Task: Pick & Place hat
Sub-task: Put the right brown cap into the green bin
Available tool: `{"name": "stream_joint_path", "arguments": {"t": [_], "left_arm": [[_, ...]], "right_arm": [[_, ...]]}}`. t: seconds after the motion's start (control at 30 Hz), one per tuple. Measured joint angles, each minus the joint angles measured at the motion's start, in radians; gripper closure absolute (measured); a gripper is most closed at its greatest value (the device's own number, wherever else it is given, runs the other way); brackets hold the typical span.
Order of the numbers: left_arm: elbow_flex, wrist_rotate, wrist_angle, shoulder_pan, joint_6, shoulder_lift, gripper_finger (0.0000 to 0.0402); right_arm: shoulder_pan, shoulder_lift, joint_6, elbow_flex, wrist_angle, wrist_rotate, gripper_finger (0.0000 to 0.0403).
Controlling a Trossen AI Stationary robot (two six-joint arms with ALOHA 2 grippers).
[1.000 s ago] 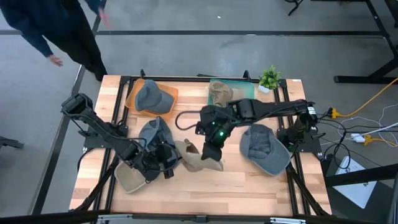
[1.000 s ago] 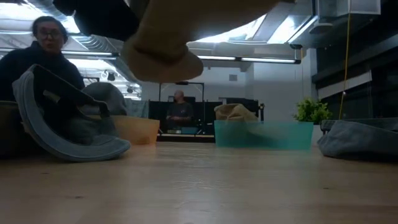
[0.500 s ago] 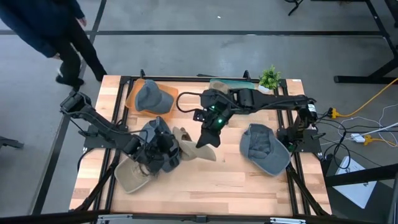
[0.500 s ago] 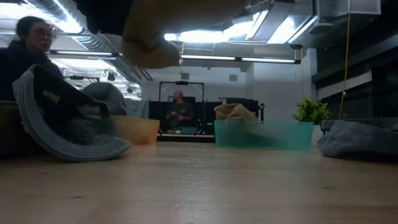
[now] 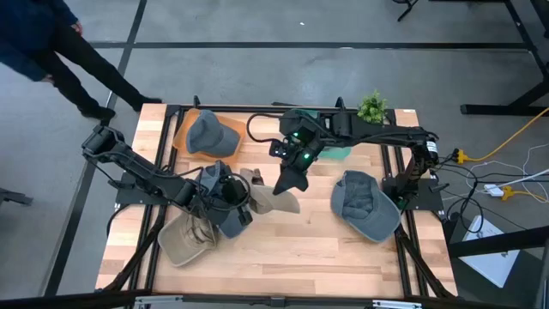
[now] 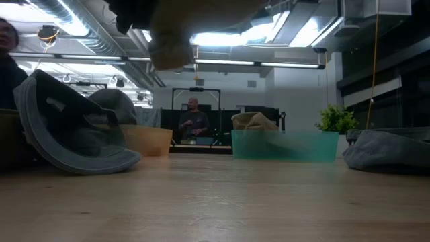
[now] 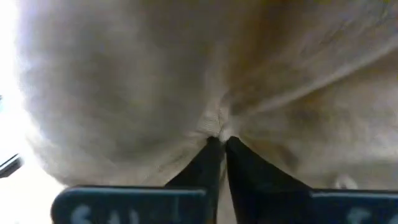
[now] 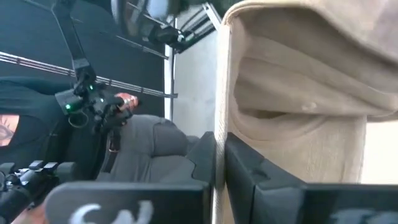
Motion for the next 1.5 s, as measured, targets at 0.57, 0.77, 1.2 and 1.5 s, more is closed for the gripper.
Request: {"name": "stream_joint_path", "arguments": {"t": [0.57, 0.77, 1.2, 1.5], "left_arm": [[0.000, 0.139, -0.022, -0.009, 0.078, -0.214, 0.0400], [0.000, 0.225, -0.023, -0.011, 0.096, -0.271, 0.0400], [0.000, 0.078, -0.088, -0.014, 0.093, -0.302, 0.0400], [0.000, 0.033, -0.248, 0.082, -0.042, -0.332, 0.0336]], "right_arm": [[-0.121, -0.119, -0.216, 0.002, -0.244, 0.110, 0.0377], [-0.151, -0.119, -0.277, 0.002, -0.287, 0.101, 0.0377], [-0.176, -0.119, -0.355, 0.002, -0.092, 0.118, 0.0377], [-0.175, -0.118, -0.411, 0.002, -0.076, 0.101, 0.0377]]}}
